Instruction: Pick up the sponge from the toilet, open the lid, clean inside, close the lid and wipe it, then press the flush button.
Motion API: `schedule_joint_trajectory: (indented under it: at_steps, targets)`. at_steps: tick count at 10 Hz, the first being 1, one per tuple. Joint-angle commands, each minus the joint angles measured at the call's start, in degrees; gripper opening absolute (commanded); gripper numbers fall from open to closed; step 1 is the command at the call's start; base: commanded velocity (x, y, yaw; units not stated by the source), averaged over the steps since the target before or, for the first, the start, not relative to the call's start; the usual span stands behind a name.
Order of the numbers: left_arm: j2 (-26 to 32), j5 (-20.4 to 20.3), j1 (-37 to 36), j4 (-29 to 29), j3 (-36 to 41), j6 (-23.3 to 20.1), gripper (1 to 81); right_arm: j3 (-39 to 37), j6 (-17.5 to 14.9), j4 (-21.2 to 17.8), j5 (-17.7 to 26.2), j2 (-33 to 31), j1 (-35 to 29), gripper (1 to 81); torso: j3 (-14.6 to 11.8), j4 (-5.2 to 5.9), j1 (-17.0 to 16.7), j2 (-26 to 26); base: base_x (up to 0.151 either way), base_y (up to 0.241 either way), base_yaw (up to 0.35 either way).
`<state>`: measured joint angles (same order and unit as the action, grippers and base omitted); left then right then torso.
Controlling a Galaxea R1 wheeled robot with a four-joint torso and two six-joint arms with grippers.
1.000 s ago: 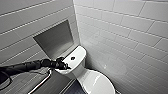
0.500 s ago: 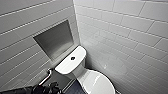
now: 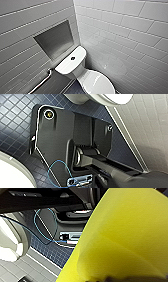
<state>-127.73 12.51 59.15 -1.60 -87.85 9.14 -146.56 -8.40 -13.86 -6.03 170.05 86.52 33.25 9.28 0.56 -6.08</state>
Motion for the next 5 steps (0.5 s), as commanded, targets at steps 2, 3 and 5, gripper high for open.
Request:
schedule_joint_trajectory:
  at_steps: [2,3,5]
  targets:
    - [-15.78,-5.83,11.83,-7.98,-20.14,-0.09,1.0,0.66,-0.13,0.59,5.07,1.11,1.25,1.0,0.0,0.0,0.0,0.0,0.0,0.0,0.0]
    - [-20.36,-5.83,12.96,-7.98,-27.44,-0.09,1.0,0.67,-0.13,0.76,5.07,1.2,1.43,1.0,0.0,0.0,-0.02,0.0,0.0,0.0,0.0]
    - [-25.63,-5.82,15.07,-8.07,-34.75,-0.09,1.0,0.23,-0.21,0.76,4.98,1.29,1.69,1.0,-0.02,0.0,-0.05,0.0,0.0,0.0,0.0]
